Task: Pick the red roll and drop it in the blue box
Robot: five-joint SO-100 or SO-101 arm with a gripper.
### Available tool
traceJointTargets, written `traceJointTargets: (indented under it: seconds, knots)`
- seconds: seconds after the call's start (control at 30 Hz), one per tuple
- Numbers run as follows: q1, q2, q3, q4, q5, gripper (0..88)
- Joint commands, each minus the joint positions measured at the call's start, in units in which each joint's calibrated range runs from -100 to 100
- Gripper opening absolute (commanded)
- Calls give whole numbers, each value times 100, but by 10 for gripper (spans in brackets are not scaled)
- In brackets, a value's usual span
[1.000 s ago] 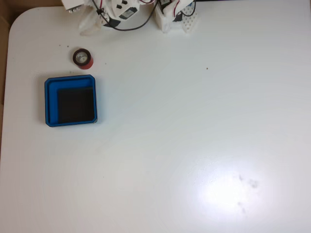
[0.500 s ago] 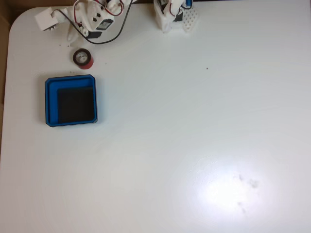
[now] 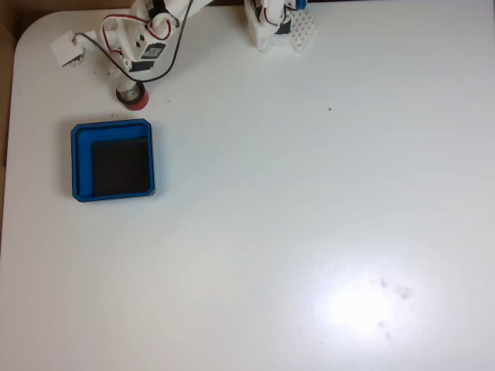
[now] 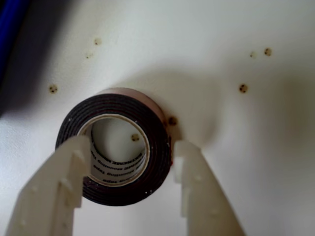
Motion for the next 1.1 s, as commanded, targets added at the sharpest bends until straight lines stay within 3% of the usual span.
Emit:
traceJointTargets:
  seconds: [0.0, 0.3, 0.53, 1.07]
  knots:
    - [91, 5, -415, -17, 29, 159]
    - [227, 22, -361, -1, 38, 159]
    - [227, 30, -406, 816, 38, 159]
    - [218, 783, -1035, 824, 20, 159]
